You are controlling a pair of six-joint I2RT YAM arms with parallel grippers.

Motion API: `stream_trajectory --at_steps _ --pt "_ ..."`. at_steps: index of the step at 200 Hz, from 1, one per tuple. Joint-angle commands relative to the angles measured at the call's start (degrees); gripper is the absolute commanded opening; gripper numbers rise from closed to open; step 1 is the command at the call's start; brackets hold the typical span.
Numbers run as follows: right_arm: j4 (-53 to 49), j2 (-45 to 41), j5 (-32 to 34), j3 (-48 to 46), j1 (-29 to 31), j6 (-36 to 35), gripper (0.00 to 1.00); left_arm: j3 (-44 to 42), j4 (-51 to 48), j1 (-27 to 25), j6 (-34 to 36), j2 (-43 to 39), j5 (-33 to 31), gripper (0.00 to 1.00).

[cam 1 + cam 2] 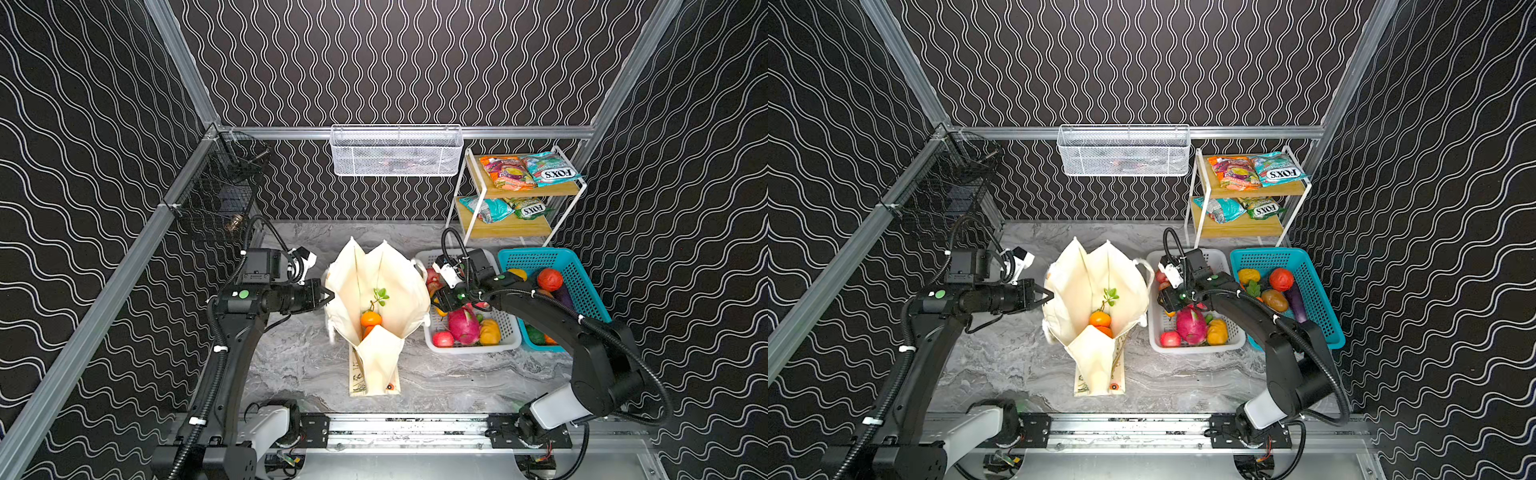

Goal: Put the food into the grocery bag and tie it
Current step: 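Lower the right gripper onto a yellow fruit in the basket and grasp it, then lift the yellow fruit with the right gripper and carry it into the bag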

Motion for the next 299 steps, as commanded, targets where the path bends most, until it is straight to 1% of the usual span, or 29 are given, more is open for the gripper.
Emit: stream_trajectory --at_steps 1,27,51,76,92,107,123,141,165,183,219,250,299 --pt "-2.73 -4.27 2.22 0.70 0.00 2.80 0.65 -0.34 0.48 0.01 0.69 -0.73 0.23 0.00" --pt "-6.86 -10.51 5.07 2.90 0.00 5.48 0.64 -1.33 0.83 0.01 0.43 -1.09 0.03 0.00" --pt "-11.29 -16.26 9.04 5.98 0.09 7.07 0.64 -1.70 1.19 -0.02 0.29 -1.33 0.18 0.00" --pt "-15.42 -21.06 9.68 11.59 0.65 8.48 0.64 -2.00 1.41 0.04 0.34 -1.28 0.06 0.00" --pt "-17.80 -22.31 10.73 16.23 2.91 9.17 0.64 -2.43 2.00 0.00 0.08 -1.48 0.41 0.00" --pt "-19.50 -22.04 13.75 20.75 7.16 9.70 0.64 -2.54 2.40 0.05 0.03 -1.31 0.62 0.00" --pt "-20.85 -20.06 17.73 25.35 13.56 10.21 0.64 -2.54 2.67 0.00 -0.10 -1.13 0.80 0.00" --pt "-21.34 -16.32 19.90 30.56 20.17 11.34 0.64 -2.52 2.78 0.05 -0.10 -1.22 0.81 0.00" --pt "-20.00 -11.00 21.28 34.31 26.90 11.55 0.65 -2.32 2.60 0.04 0.07 -1.13 0.97 0.00" --pt "-19.27 -6.28 21.08 36.57 30.08 11.38 0.65 -2.25 2.86 0.04 0.00 -1.18 1.21 0.00" --pt "-16.91 1.46 17.92 37.95 32.32 11.40 0.65 -1.86 2.59 -0.02 0.33 -1.05 1.46 0.00" --pt "-15.29 6.04 15.50 37.18 32.34 10.82 0.66 -1.87 2.68 -0.01 0.25 -1.22 1.76 0.00" --pt "-16.31 11.79 13.40 37.46 31.52 10.06 0.68 -2.63 3.14 0.01 0.03 -1.54 2.26 0.00"
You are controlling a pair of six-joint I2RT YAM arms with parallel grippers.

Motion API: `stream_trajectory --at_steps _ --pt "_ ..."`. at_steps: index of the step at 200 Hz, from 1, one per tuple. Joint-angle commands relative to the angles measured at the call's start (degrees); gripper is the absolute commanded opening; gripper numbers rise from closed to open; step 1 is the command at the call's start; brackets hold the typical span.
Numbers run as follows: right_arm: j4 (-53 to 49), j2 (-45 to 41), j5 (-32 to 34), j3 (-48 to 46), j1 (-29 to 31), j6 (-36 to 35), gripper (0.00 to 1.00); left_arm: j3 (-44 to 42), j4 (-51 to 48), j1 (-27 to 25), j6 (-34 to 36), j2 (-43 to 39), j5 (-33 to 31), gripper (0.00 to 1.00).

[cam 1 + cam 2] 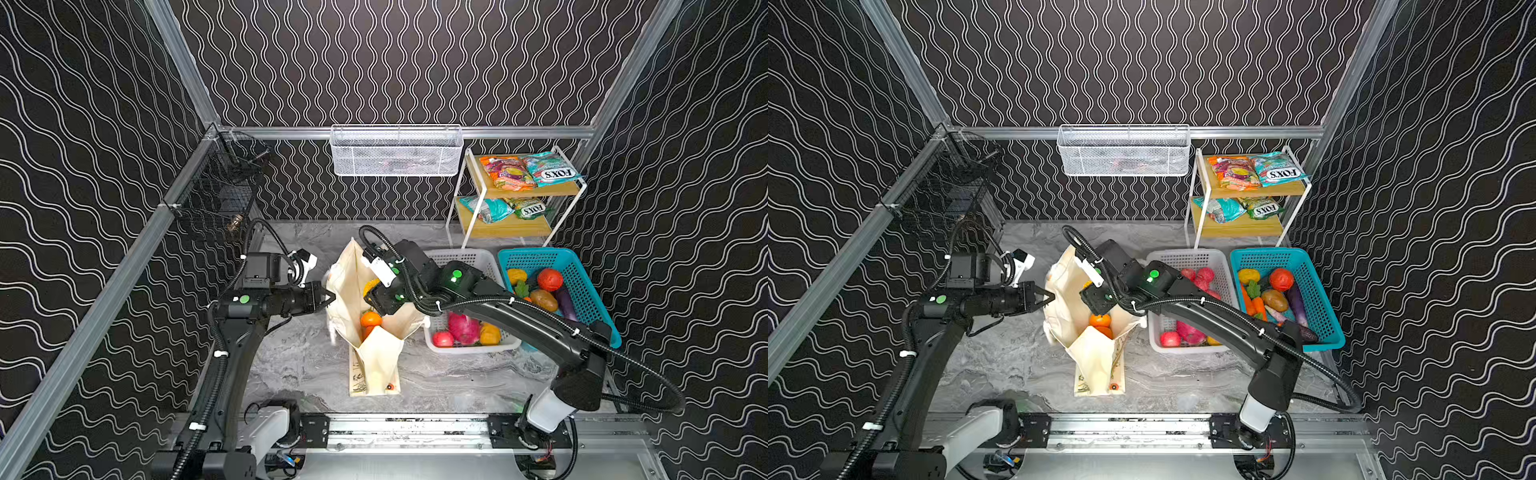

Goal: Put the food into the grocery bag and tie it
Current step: 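Lift the yellow fruit with the right gripper and carry it into the bag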

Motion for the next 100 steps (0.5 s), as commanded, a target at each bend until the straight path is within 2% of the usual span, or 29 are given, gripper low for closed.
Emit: stream_trajectory --at_steps 1,100 --pt "0.73 1.73 -2.06 0.17 -0.51 -0.63 0.68 -0.09 0.66 0.03 0.23 -0.16 1.08 0.00" --pt "0.16 6.37 -6.63 -2.26 -3.70 -0.71 0.67 -0.05 0.15 0.01 0.42 -0.47 0.87 0.00"
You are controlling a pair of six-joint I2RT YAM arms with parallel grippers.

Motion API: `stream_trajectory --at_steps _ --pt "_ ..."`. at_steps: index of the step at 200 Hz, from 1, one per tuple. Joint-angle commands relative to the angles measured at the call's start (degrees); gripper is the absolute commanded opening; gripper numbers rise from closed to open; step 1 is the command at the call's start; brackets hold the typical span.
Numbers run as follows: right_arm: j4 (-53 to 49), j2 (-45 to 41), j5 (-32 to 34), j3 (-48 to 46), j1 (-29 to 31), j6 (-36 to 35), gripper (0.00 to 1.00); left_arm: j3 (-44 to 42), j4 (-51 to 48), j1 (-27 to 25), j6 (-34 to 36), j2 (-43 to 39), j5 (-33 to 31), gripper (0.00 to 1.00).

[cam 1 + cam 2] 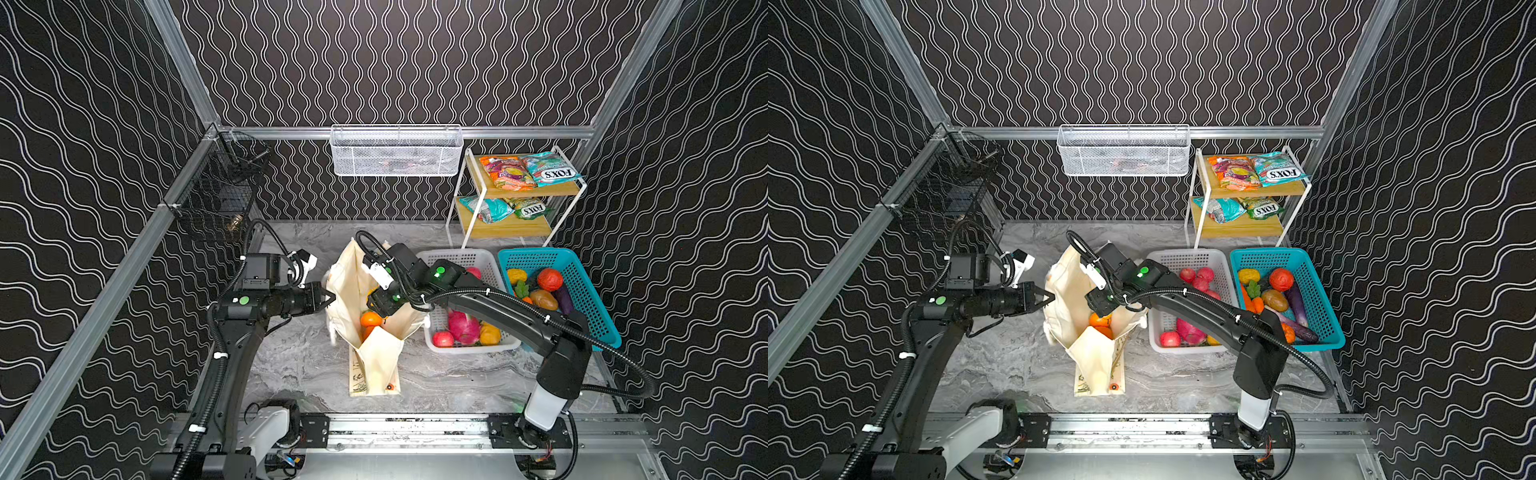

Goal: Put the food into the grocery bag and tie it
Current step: 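Lift the yellow fruit with the right gripper and carry it into the bag, then lower the yellow fruit beside the oranges and open the right gripper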

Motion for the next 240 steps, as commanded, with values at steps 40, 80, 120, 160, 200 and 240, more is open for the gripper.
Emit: stream_trajectory --at_steps 40,80,120,160,200,240 --pt "-0.29 4.04 -3.35 1.14 -0.10 -0.75 0.67 0.36 0.35 0.05 0.36 0.43 0.96 0.00" --pt "0.80 5.16 -4.05 0.19 -0.10 -1.03 0.67 0.28 0.70 0.05 0.30 0.78 1.08 0.00" --pt "0.96 8.06 -3.71 0.89 -0.10 -0.94 0.67 0.67 0.90 0.04 0.18 0.96 1.27 0.00" --pt "1.51 10.25 -3.37 0.02 -0.10 -0.89 0.68 1.30 0.88 0.05 0.01 0.97 1.20 0.00" --pt "0.55 11.58 0.37 -1.60 -0.75 -0.97 0.70 1.67 0.09 0.03 0.31 0.54 0.58 0.00" --pt "-0.18 11.86 4.25 -3.90 -2.02 -0.94 0.71 1.82 -0.78 0.01 0.53 0.35 -0.79 0.00"
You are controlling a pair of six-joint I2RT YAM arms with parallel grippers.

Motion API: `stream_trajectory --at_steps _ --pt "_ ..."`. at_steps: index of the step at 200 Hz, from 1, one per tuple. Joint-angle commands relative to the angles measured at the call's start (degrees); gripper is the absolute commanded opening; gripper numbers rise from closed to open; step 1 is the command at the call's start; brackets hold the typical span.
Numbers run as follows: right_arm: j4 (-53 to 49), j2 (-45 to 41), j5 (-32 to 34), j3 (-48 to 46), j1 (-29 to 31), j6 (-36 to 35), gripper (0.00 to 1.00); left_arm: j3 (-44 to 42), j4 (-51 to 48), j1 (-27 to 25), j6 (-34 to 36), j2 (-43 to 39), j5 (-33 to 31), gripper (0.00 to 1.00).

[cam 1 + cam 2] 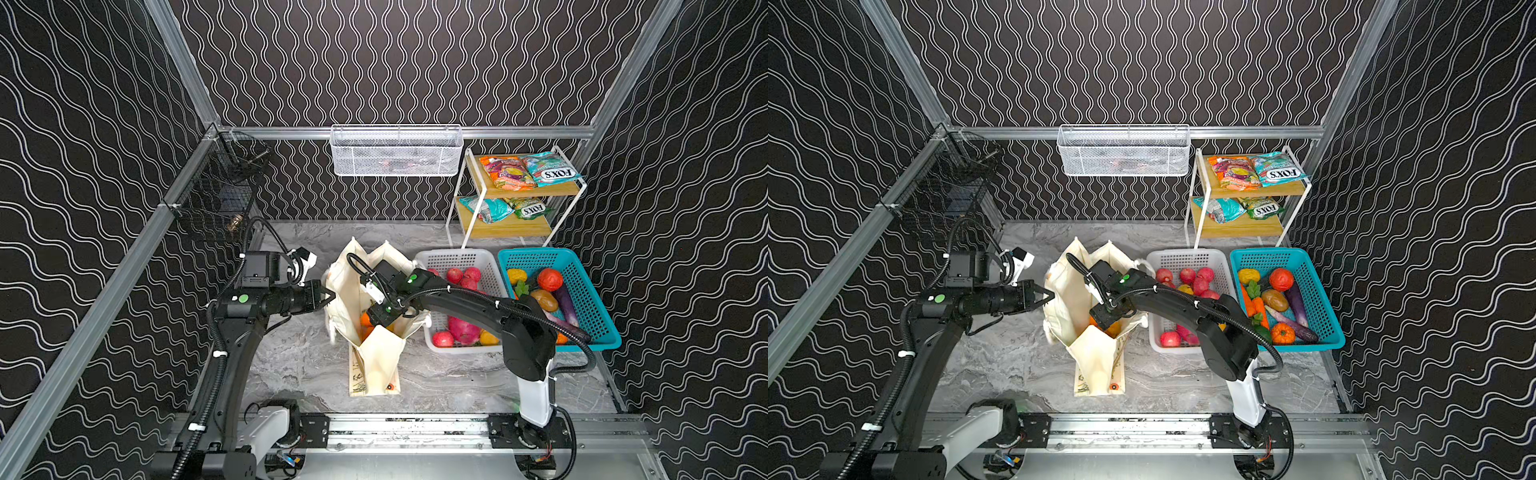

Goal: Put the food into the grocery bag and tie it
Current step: 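Lower the yellow fruit beside the oranges and open the right gripper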

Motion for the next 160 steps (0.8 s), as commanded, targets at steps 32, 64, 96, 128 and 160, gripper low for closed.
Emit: stream_trajectory --at_steps 32,64,96,128,160 --pt "-0.08 -0.23 4.53 -2.84 -1.31 -0.41 0.73 0.84 -0.70 0.01 0.77 -0.31 -1.41 0.00" --pt "1.21 -0.38 2.79 -3.08 -1.31 -0.02 0.75 0.75 -0.71 0.01 0.69 -0.40 -1.28 0.00" --pt "1.12 0.31 2.12 -2.00 -1.22 0.20 0.77 0.62 -0.53 0.02 0.69 -0.31 -0.81 0.00" --pt "1.94 0.48 0.93 -1.80 -1.22 0.47 0.81 0.50 -0.36 -0.01 0.69 -0.38 -0.63 0.00" --pt "1.67 0.34 0.82 -1.27 -1.22 0.42 0.86 0.34 -0.53 -0.01 0.86 -0.57 -0.63 0.00"
